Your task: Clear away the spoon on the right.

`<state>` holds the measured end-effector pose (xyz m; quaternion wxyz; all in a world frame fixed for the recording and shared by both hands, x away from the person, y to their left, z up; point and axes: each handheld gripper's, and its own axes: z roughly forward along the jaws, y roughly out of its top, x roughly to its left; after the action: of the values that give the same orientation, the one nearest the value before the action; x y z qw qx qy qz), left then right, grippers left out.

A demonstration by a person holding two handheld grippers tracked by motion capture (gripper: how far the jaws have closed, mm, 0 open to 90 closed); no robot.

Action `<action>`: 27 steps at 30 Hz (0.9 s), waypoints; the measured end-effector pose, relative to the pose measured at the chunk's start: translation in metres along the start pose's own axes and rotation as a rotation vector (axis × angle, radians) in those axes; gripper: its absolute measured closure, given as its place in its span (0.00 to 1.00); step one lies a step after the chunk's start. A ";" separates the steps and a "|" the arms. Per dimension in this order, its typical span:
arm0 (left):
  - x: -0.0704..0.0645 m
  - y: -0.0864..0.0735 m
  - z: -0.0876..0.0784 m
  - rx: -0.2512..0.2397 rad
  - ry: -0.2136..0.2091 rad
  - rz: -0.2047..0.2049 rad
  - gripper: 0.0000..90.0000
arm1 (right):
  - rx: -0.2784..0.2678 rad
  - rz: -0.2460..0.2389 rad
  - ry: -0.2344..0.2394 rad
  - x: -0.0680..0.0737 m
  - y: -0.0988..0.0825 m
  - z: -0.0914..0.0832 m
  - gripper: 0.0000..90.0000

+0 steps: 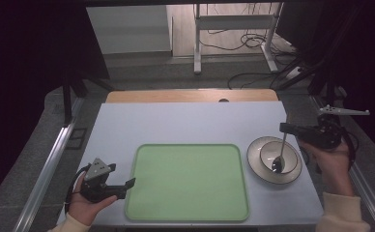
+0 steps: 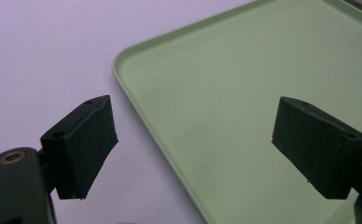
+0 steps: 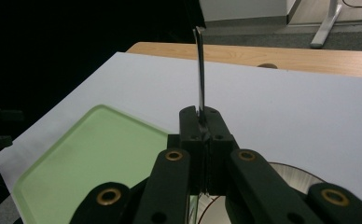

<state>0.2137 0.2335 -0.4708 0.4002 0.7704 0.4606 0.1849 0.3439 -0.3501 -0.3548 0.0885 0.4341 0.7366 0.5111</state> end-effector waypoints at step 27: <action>0.000 0.000 0.000 -0.001 0.000 0.001 0.15 | 0.069 -0.036 0.056 0.040 -0.006 0.019 0.98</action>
<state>0.2135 0.2337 -0.4706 0.4002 0.7705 0.4603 0.1854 0.3272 -0.3088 -0.3564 0.0621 0.4089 0.7638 0.4955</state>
